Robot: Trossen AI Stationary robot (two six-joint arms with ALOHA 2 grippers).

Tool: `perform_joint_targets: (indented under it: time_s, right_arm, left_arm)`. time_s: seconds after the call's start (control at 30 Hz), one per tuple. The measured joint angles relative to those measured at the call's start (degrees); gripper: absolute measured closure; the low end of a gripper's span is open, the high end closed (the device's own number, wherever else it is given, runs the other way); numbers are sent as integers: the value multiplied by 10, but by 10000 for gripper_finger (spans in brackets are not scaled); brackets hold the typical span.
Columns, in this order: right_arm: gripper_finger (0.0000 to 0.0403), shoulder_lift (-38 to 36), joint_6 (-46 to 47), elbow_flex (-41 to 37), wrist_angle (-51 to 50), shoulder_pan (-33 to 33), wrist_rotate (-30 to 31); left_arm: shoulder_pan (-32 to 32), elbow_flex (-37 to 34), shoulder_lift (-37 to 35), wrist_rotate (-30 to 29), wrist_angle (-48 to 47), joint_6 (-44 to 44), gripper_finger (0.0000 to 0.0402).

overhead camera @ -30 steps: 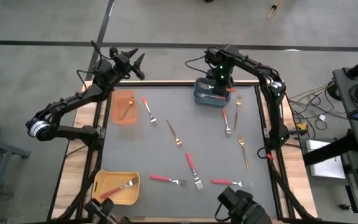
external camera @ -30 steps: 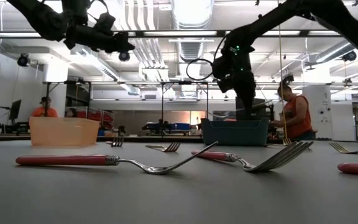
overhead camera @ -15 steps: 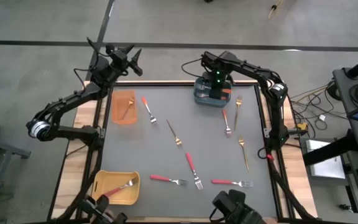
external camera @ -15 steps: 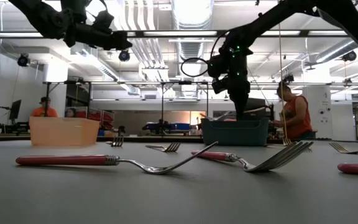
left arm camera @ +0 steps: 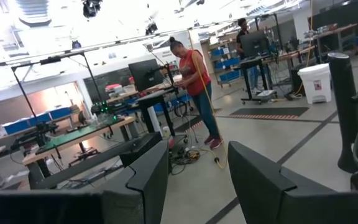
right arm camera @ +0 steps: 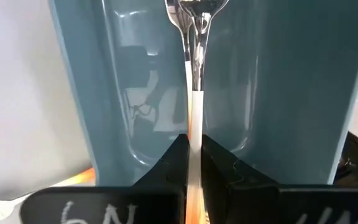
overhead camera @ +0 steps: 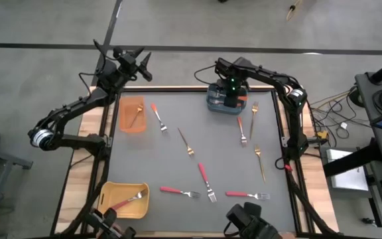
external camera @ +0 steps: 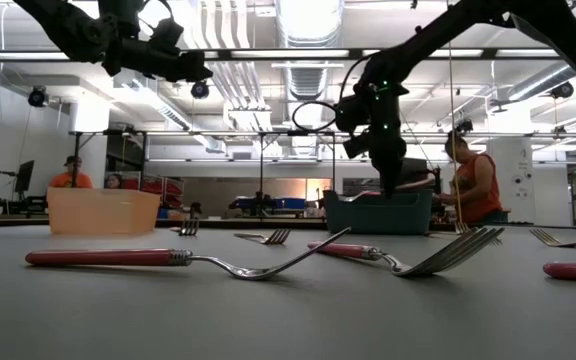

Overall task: Sort silverware by color (type)
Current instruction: Put the orange fork into the blue bin

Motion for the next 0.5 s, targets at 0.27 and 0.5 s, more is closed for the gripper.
perform_joint_targets:
  time_s: [0.27, 0.5]
  right_arm:
    - [390, 0, -7, -25, 35, 0, -1]
    - [390, 0, -2, -28, 38, 0, -1]
  left_arm:
    - [0, 0, 0, 0, -2, 0, 253]
    - [0, 0, 0, 0, -3, -2, 253]
